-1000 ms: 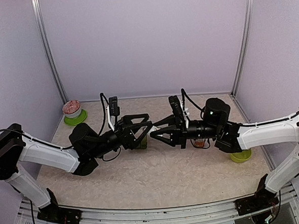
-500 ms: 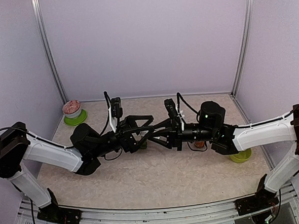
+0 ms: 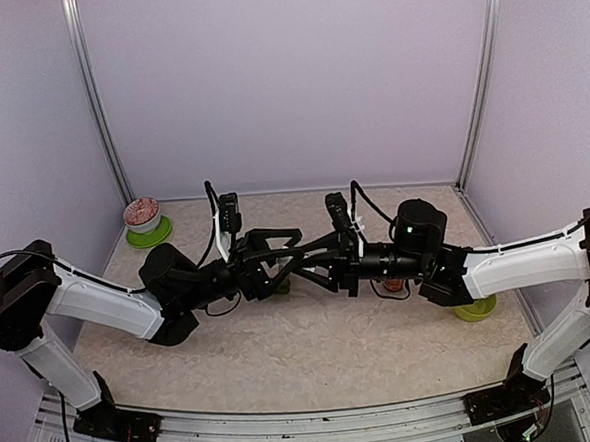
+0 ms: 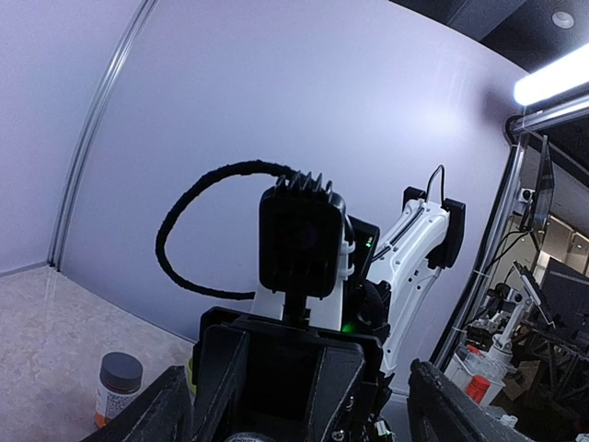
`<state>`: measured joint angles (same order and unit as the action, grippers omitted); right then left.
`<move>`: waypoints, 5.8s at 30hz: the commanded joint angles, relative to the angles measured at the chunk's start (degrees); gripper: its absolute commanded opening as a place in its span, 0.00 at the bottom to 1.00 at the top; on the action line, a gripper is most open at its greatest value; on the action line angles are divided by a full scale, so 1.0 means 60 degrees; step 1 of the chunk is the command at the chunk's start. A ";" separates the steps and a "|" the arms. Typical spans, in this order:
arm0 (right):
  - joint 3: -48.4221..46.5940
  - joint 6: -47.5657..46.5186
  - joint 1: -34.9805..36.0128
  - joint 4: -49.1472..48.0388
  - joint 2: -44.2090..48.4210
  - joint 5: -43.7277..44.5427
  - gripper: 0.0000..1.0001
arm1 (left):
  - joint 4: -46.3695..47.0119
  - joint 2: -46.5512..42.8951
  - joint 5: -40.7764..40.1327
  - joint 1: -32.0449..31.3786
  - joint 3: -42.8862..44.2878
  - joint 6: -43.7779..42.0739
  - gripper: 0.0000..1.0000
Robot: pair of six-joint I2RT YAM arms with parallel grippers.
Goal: Sort the pills into containers
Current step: Unscrew the lid of the pill bottle from the pill bottle, then hold the pill container at the center of the board.
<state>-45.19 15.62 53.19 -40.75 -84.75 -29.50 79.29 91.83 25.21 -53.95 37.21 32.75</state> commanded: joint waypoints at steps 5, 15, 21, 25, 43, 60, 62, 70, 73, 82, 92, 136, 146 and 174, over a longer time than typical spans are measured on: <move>0.0010 -0.0314 -0.0210 0.0437 0.0642 0.0815 0.24 | 0.0293 -0.0256 0.0125 0.0001 -0.0353 0.0008 0.78; 0.0020 -0.0451 -0.0310 0.0636 0.0825 0.0809 0.25 | -0.0062 -0.0598 -0.0043 0.0285 -0.0591 0.0080 0.65; -0.0141 -0.0454 -0.0330 0.0699 0.0719 0.0642 0.25 | -0.0148 -0.0378 0.0038 0.0306 -0.0426 0.0175 0.51; -0.0183 -0.0499 -0.0334 0.0785 0.0656 0.0677 0.26 | -0.0270 -0.0295 -0.0018 0.0373 -0.0363 0.0193 0.47; 0.0513 -0.1022 -0.1281 0.1783 0.2217 0.1001 0.26 | -0.9461 -0.6258 -0.7378 0.0643 -0.2491 -0.1137 0.99; 0.0669 -0.0734 -0.1365 0.0682 0.1048 0.0407 0.26 | -1.3335 -0.5979 -0.8422 0.0469 -0.1814 0.0544 0.99; 0.0641 -0.0722 -0.1383 0.0535 0.0786 0.0379 0.26 | -1.2867 -0.5631 -0.8295 0.0656 -0.1829 0.0280 0.99; 0.0447 -0.0770 -0.1488 -0.0538 -0.0574 -0.0222 0.26 | -1.1151 -0.3674 -0.6928 0.1872 -0.1346 -0.0732 0.99; 0.0352 -0.0837 -0.1532 -0.1124 -0.1135 -0.0366 0.26 | -1.0716 -0.2859 -0.6379 0.2304 -0.0917 -0.0982 0.99; -0.0133 -0.1593 -0.1618 -0.1839 -0.2662 -0.0126 0.26 | -0.9570 -0.0943 -0.4785 0.3057 -0.0131 -0.1427 0.99; -0.1193 -0.2321 -0.1632 -0.0941 -0.3923 0.0290 0.26 | -0.8778 -0.0236 -0.3698 0.3525 0.0185 -0.1809 0.99; -0.2766 -0.2587 -0.1599 0.0621 -0.6103 0.0968 0.26 | -0.7939 0.1405 -0.2744 0.3325 0.0271 -0.1826 0.99; -0.3074 -0.2659 -0.1570 0.1195 -0.6192 0.1007 0.26 | -0.8043 0.1552 -0.2760 0.3258 0.0374 -0.1844 0.99; -0.3771 -0.3117 -0.1383 0.3192 -0.5863 0.1406 0.27 | -0.8219 0.1802 -0.2720 0.3220 0.0536 -0.1848 0.99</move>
<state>-66.06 -2.02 44.25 -24.16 -120.99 -21.76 30.44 101.78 8.97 -34.22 38.94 22.44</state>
